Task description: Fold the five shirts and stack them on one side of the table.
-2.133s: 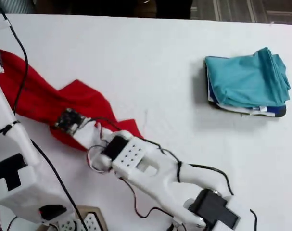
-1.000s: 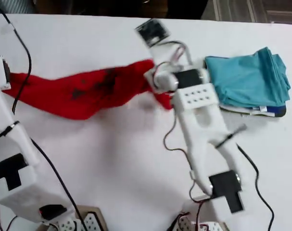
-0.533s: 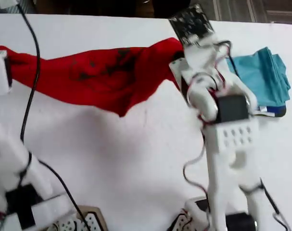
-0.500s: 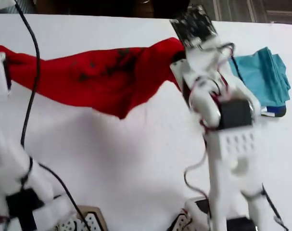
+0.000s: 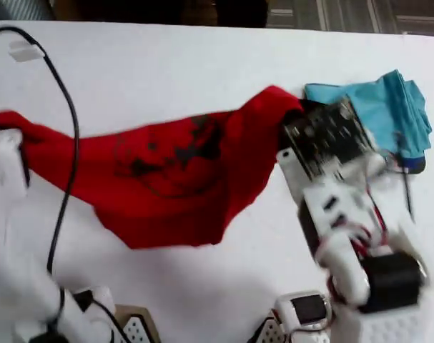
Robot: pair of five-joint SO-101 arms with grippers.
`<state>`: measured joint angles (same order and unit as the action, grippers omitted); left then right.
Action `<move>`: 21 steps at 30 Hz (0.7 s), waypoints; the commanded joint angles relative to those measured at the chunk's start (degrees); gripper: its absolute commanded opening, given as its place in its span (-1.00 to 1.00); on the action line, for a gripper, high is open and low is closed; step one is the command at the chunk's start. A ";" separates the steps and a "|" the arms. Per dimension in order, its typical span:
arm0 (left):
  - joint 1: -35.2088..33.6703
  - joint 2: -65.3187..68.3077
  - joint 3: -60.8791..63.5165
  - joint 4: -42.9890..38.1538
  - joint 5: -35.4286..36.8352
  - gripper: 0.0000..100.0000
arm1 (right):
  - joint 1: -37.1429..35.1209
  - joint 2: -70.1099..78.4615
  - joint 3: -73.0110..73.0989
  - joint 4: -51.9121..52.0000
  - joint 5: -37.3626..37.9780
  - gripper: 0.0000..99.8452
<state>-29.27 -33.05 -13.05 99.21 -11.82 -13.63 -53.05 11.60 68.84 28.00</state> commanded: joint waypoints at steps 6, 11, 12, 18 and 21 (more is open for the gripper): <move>0.62 -1.14 34.77 -29.36 -0.09 -0.95 | 0.48 14.55 22.33 -31.43 4.84 -0.96; 0.62 -1.14 50.86 -54.77 -0.09 -0.95 | 0.31 31.25 22.24 -49.10 4.84 -0.96; 0.62 -1.14 53.23 -58.81 -0.09 -0.95 | 0.31 34.68 21.27 -52.00 4.84 -0.96; 0.62 -1.05 62.11 -73.14 -0.09 -0.95 | 0.66 52.53 13.10 -59.03 4.75 -0.96; 0.44 -1.05 62.90 -73.41 -0.26 -0.95 | 1.36 54.37 9.05 -52.44 4.48 -0.87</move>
<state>-28.92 -33.14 49.80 28.26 -11.91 -13.45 0.40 26.02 12.57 32.22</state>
